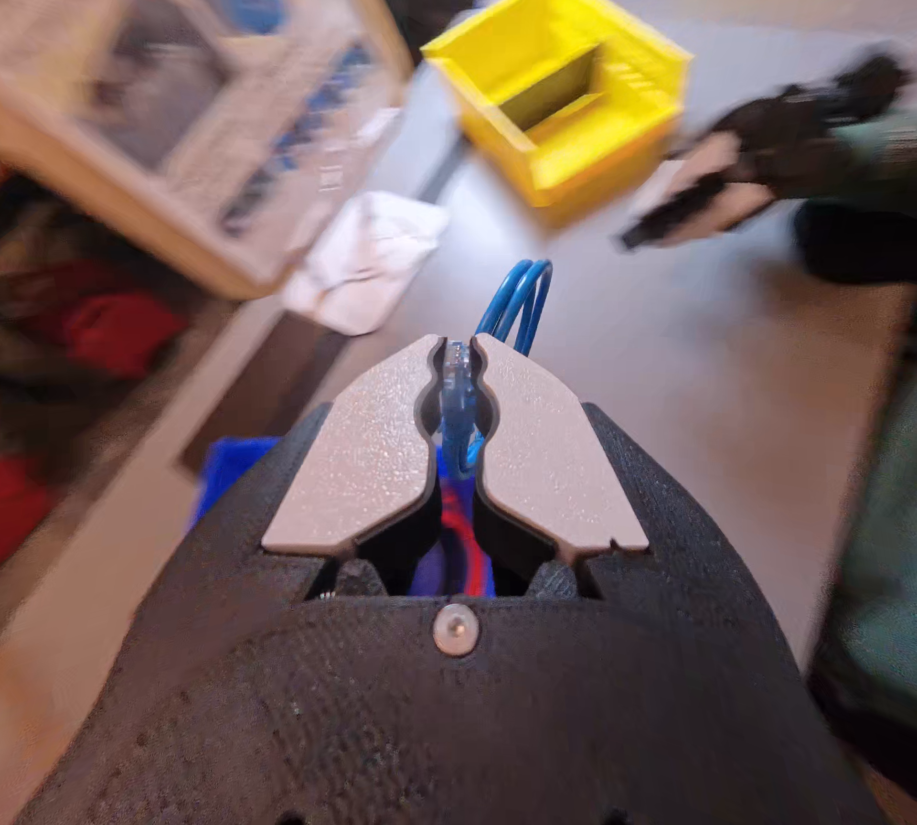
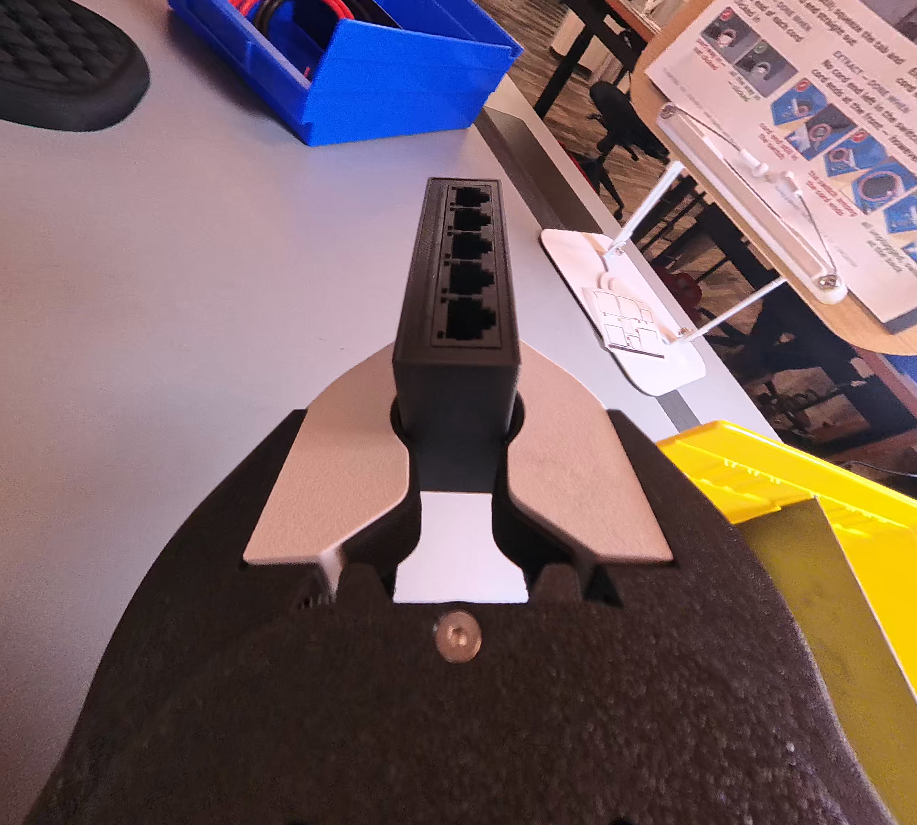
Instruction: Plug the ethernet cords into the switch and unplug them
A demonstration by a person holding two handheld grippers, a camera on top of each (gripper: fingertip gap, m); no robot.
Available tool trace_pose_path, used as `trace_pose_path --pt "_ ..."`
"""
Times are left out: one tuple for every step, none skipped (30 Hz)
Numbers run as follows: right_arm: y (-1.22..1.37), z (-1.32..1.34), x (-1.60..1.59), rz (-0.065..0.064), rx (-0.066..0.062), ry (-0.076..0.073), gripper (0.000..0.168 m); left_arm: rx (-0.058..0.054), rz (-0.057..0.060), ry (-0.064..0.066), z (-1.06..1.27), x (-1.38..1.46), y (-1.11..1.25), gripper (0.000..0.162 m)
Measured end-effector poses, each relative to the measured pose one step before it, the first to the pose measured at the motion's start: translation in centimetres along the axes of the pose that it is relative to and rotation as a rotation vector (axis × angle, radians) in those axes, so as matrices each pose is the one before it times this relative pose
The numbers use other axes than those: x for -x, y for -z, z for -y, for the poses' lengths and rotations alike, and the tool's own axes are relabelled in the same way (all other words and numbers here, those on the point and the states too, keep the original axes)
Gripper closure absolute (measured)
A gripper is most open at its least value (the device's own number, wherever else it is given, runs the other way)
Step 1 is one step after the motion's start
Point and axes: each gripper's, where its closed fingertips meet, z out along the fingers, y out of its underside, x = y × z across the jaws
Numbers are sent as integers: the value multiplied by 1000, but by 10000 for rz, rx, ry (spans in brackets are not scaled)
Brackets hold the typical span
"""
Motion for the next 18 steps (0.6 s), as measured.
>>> trace_pose_path --pt "134 -55 -419 -108 -9 -67 139 101 -1634 67 -80 -2951 -1429 153" --pt "158 -12 -439 -104 -42 -112 139 179 -1541 84 -512 -2563 -2037 153" --pt "162 -49 -421 -119 -20 -86 139 229 -1307 154 -853 -1888 -2559 153" --pt "137 -77 -392 -132 -1 -17 139 449 -1280 174 -1337 -1477 -2901 153" --pt "118 -121 -275 -106 18 1 139 456 -1002 98 -1389 -732 -3106 153" --pt "74 -127 -156 -58 13 -22 139 417 -735 127 -1230 -35 -3065 153" --pt "39 -131 -45 -21 15 -25 139 347 -625 149 -986 332 -2836 153" --pt "-3 -166 33 -1 39 -5 139 219 -426 111 -616 683 -2435 152" --pt "-21 -176 58 -4 48 29 139 102 -244 168 -259 945 -1955 152" --pt "-25 -147 63 5 48 48 139 50 -349 182 -20 645 -1554 152" --pt "-27 -103 58 16 34 56 139 -90 -120 -63 293 720 -1180 152" --pt "-32 -82 24 6 23 45 139 20 -2 13 223 657 -902 150" --pt "-22 -88 -27 -1 32 28 139 19 36 -26 261 456 -609 147" --pt "-17 -103 -17 6 34 29 139 -150 220 -84 513 473 -244 138" --pt "1 -111 -30 -4 24 31 139 -196 270 -102 511 378 90 134" --pt "22 -95 -20 8 12 11 139 -124 257 -98 290 234 302 133" --pt "23 -86 -20 23 4 -19 139 -110 396 -90 152 355 422 132" --pt "23 -56 -15 25 -1 -20 139 -62 526 -45 -72 473 451 132"
